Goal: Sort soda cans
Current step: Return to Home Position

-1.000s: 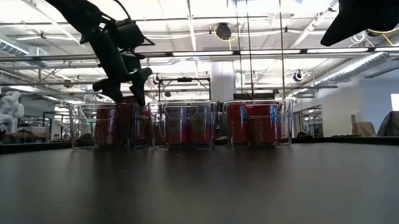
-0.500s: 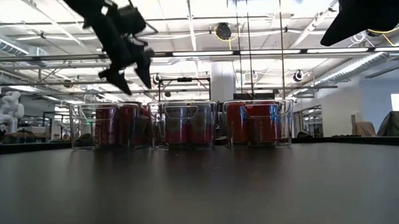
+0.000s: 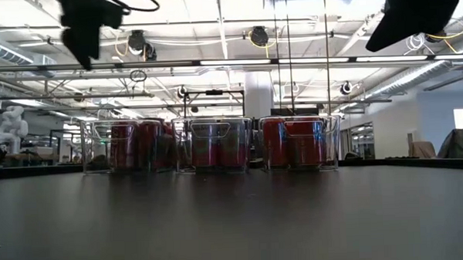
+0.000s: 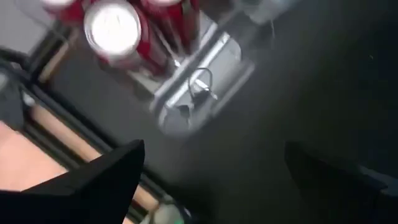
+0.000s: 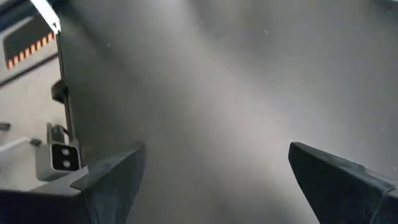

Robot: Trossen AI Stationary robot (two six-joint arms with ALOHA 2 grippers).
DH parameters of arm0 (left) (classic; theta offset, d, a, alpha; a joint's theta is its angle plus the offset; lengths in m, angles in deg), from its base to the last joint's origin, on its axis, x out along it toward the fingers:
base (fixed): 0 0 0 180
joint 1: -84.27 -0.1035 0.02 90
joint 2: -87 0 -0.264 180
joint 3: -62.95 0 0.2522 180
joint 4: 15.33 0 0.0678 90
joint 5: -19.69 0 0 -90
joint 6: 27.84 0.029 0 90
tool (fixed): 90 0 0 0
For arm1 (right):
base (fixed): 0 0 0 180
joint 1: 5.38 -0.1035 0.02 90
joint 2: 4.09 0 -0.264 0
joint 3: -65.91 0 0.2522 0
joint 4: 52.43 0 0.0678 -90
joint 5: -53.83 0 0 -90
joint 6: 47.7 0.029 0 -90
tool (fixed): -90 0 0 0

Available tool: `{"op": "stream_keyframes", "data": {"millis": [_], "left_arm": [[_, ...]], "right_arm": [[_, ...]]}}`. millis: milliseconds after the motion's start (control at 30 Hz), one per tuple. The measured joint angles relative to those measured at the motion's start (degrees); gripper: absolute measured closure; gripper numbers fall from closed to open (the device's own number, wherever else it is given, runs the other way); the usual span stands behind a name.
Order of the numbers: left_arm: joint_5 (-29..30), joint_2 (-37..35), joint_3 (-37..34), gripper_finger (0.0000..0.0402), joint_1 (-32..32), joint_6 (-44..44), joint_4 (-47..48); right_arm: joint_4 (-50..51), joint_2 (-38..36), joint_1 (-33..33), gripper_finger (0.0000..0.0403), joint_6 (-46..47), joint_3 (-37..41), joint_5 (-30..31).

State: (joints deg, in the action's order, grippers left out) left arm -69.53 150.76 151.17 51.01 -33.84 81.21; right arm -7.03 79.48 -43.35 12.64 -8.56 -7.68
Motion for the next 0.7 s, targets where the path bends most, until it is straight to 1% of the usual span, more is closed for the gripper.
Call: {"op": "stream_keyframes", "data": {"millis": [33, 67, 100, 133, 200, 233, 333, 400, 467, 533, 633, 700], "left_arm": [[-0.80, -1.24, -0.30, 0.0007, 0.61, -0.64, 1.17], [-2.90, -2.79, -1.03, 0.0007, 1.30, 0.11, 1.40], [-6.25, -4.61, -2.14, 0.0007, 2.08, 1.99, 0.44], [-9.61, -7.00, -4.00, 0.0007, 2.98, 3.51, -2.99], [-14.16, -12.51, -9.81, 0.0007, 5.52, 3.17, -14.90], [-15.09, -15.56, -13.53, 0.0007, 7.39, 2.06, -21.10], [-17.55, -24.81, -27.44, 0.0007, 14.38, -0.60, -40.85], [-18.98, -30.23, -36.72, 0.0007, 19.48, -1.93, -52.36], [-18.55, -34.55, -45.18, 0.0006, 24.58, -2.75, -62.19], [-16.88, -37.70, -52.27, 0.0006, 28.85, -3.81, -70.24], [-10.91, -41.23, -60.08, 0.0006, 33.72, -3.79, -79.29], [-8.12, -43.15, -64.10, 0.0006, 36.35, -2.16, -84.89]], "right_arm": [[-0.02, 0.00, 0.00, 0.0017, -1.07, 0.00, 0.00], [-0.04, 0.00, 0.08, 0.0017, -1.96, 0.00, -0.02], [-0.04, 0.00, 0.11, 0.0017, -2.78, 0.00, 0.01], [-0.04, 0.00, 0.15, 0.0017, -3.68, 0.00, 0.14], [-0.07, 0.00, 0.45, 0.0017, -5.77, 0.00, 0.35], [-0.07, 0.00, 0.61, 0.0017, -6.59, 0.00, 0.37], [-0.16, 0.00, 1.45, 0.0017, -7.50, 0.00, 0.47], [-0.15, 0.00, 2.07, 0.0017, -7.52, 0.00, 0.50], [-0.16, 0.00, 2.45, 0.0017, -7.98, 0.00, 0.50], [-0.20, 0.00, 2.81, 0.0017, -8.70, 0.00, 0.50], [-0.17, 0.00, 3.15, 0.0017, -9.73, 0.00, 0.48], [-0.17, 0.00, 3.24, 0.0017, -10.43, 0.00, 0.50]]}}
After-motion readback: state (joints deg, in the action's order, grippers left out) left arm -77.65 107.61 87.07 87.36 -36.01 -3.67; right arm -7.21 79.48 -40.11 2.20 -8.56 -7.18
